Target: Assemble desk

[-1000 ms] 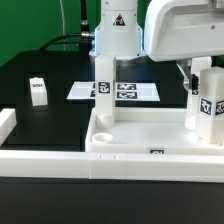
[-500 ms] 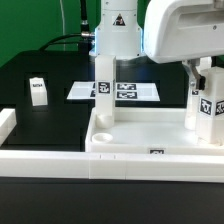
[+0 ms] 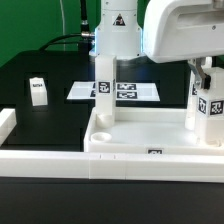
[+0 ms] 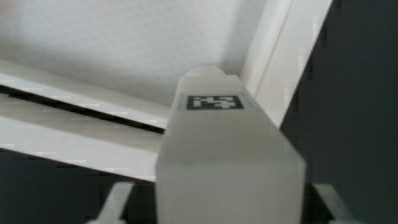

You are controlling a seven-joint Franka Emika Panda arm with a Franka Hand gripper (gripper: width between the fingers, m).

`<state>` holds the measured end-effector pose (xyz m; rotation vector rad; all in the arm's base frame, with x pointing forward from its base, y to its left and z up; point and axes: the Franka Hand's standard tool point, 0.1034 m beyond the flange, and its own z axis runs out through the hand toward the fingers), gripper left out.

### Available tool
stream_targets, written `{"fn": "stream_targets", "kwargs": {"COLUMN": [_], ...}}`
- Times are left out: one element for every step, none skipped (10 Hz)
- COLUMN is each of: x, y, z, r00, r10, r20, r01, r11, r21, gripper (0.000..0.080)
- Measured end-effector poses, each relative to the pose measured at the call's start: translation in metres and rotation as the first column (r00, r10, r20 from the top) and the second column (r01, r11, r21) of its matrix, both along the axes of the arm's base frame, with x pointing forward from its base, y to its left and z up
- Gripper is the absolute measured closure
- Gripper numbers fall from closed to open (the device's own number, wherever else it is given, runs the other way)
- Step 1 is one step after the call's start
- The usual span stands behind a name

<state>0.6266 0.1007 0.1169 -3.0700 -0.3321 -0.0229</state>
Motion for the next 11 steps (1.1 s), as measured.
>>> {"fn": "stream_targets", "kwargs": {"x": [0.0000, 0.0006, 0.0008, 0.0011, 0.0014, 0.0017, 0.0018, 0.0019, 0.0019, 0.0022, 0.0022], "y": [-0.0002, -0.0018, -0.0032, -0.0040, -0.0056, -0.0066, -0.0069, -0.0076, -0.0079, -0.0095, -0.0093], "z": [-0.0003, -0.0004, -0.0008, -0.0011, -0.0013, -0.0016, -0.0018, -0.0021, -0.0024, -0.0025, -0.0025], "r00": [0.995, 0.983, 0.955, 0.926, 0.897, 0.854, 0.814, 0.727, 0.634, 0.545, 0.468], "r10": [-0.096, -0.183, -0.297, -0.377, -0.442, -0.519, -0.579, -0.684, -0.770, -0.834, -0.879], "r20": [-0.006, -0.012, -0.021, -0.027, -0.034, -0.043, -0.048, -0.060, -0.072, -0.085, -0.090], "r01": [0.096, 0.183, 0.298, 0.377, 0.442, 0.520, 0.580, 0.686, 0.773, 0.837, 0.883], "r11": [0.995, 0.983, 0.955, 0.926, 0.897, 0.854, 0.814, 0.728, 0.635, 0.547, 0.470], "r21": [0.002, 0.008, 0.014, 0.014, 0.016, 0.019, 0.017, 0.013, 0.008, 0.006, -0.001], "gripper": [0.0511, 0.0511, 0.0511, 0.0511, 0.0509, 0.0509, 0.0509, 0.0509, 0.0509, 0.0509, 0.0509]}}
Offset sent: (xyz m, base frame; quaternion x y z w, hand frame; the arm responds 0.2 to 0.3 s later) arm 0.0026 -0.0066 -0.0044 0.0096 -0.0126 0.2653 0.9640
